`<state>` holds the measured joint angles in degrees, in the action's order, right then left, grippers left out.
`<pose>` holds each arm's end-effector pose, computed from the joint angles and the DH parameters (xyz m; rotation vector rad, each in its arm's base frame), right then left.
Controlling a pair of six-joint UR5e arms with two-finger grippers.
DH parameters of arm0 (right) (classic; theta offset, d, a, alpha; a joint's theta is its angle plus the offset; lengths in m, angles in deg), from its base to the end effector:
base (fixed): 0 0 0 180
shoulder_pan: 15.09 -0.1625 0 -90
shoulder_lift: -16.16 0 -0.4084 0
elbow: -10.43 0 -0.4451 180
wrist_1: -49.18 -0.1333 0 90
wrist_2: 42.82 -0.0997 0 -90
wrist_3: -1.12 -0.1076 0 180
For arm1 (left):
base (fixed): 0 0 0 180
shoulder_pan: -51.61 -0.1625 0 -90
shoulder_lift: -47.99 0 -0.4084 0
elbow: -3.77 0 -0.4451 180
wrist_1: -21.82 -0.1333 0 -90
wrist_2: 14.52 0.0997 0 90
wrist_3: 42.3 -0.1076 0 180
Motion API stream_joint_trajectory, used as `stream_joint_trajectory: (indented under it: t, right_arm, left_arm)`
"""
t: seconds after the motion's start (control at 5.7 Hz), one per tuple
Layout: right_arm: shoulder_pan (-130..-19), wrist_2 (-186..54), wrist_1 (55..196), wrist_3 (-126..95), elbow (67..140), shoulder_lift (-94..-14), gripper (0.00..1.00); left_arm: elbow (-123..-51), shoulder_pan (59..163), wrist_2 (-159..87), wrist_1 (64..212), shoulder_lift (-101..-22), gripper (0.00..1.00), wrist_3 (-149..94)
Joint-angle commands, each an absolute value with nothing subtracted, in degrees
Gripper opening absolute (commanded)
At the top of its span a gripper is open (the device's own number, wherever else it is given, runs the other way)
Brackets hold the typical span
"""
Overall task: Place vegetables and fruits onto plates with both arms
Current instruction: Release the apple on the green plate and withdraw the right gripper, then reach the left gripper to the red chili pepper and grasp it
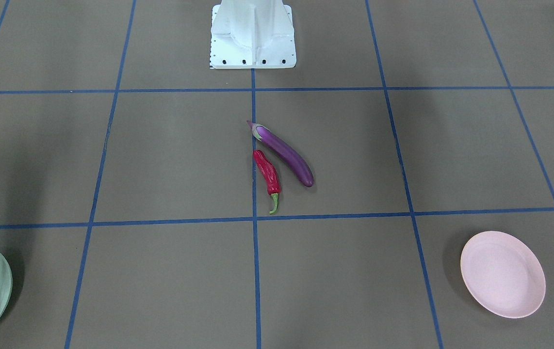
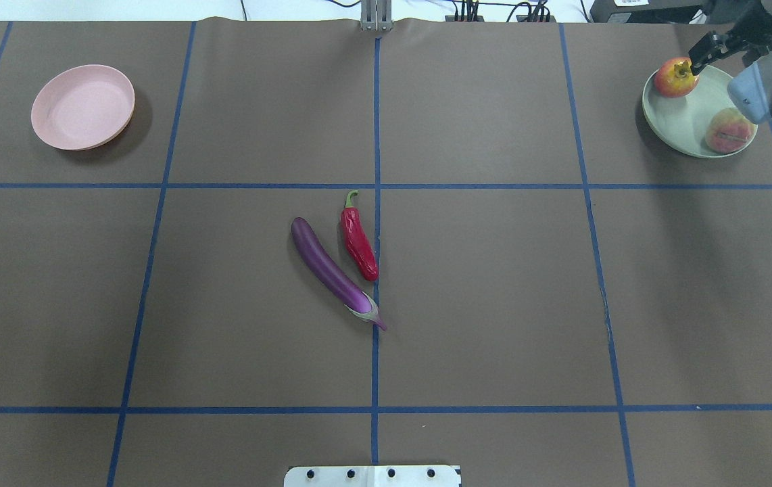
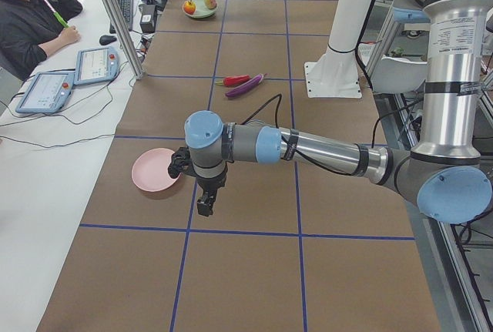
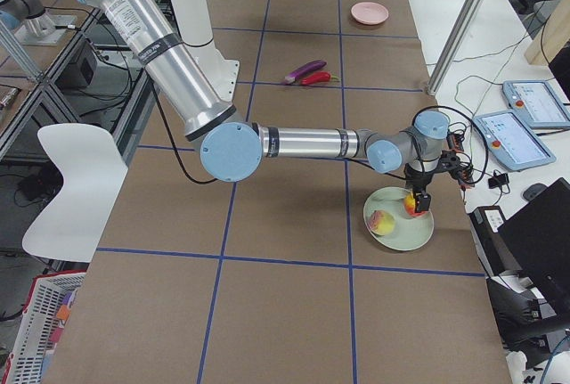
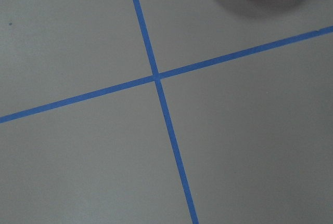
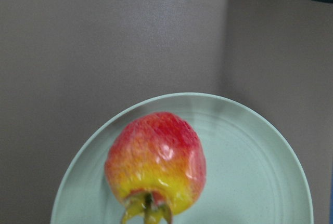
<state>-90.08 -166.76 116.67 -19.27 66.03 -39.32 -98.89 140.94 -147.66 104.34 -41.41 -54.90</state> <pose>-0.1372 -0.7945 0.5421 0.1873 -0.6730 -0.0269 -0.0534 -0.5373 0.5482 0.1543 0.7426 0.2505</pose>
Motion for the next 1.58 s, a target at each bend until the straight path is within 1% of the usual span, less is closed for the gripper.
stream_joint_trajectory:
  t: [0.0,0.18,0.35,0.53,0.7,0.88,1.05,1.23,1.4]
  right_arm:
    - [-95.31,-171.05,118.43,-16.83,74.97,-46.45,0.99]
    - [-97.34,-172.1,120.7,-13.85,81.38,-53.12,0.99]
    - [-98.83,-173.94,122.64,-6.17,86.67,-60.06,0.99]
    - [-102.85,-178.39,122.48,-4.7,89.59,-65.87,0.99]
    - [-103.5,-179.05,122.04,-5.29,93.97,-70.54,0.99]
    - [-103.42,-179.14,122.39,-5.56,96.02,-71.72,1.0]
    - [-103.33,-179.05,122.39,-5.56,95.6,-71.38,1.0]
    - [-103.33,-179.05,122.39,-5.65,95.86,-71.47,1.0]
    - [-103.33,-178.97,122.3,-5.65,95.95,-71.64,1.0]
  left_arm:
    - [-95.58,140.21,-147.15,115.85,-44.88,1.0,-54.52]
    - [-92.67,139.94,-148.02,118.21,-46.74,1.0,-52.69]
    - [-91.77,138.98,-154.11,118.41,-50.33,1.0,-40.49]
    - [-91.85,134.27,-154.0,118.67,-52.8,1.0,-34.54]
    - [-93.07,128.83,-153.39,118.67,-56.74,1.0,-31.0]
    - [-92.99,121.29,-153.47,118.5,-62.17,1.0,-21.91]
    - [-92.21,113.65,-152.86,118.59,-68.06,1.0,-10.77]
    - [-91.94,108.18,-152.42,118.5,-73.08,1.0,0.91]
    - [-91.5,101.86,-144.59,118.33,-77.48,1.0,12.43]
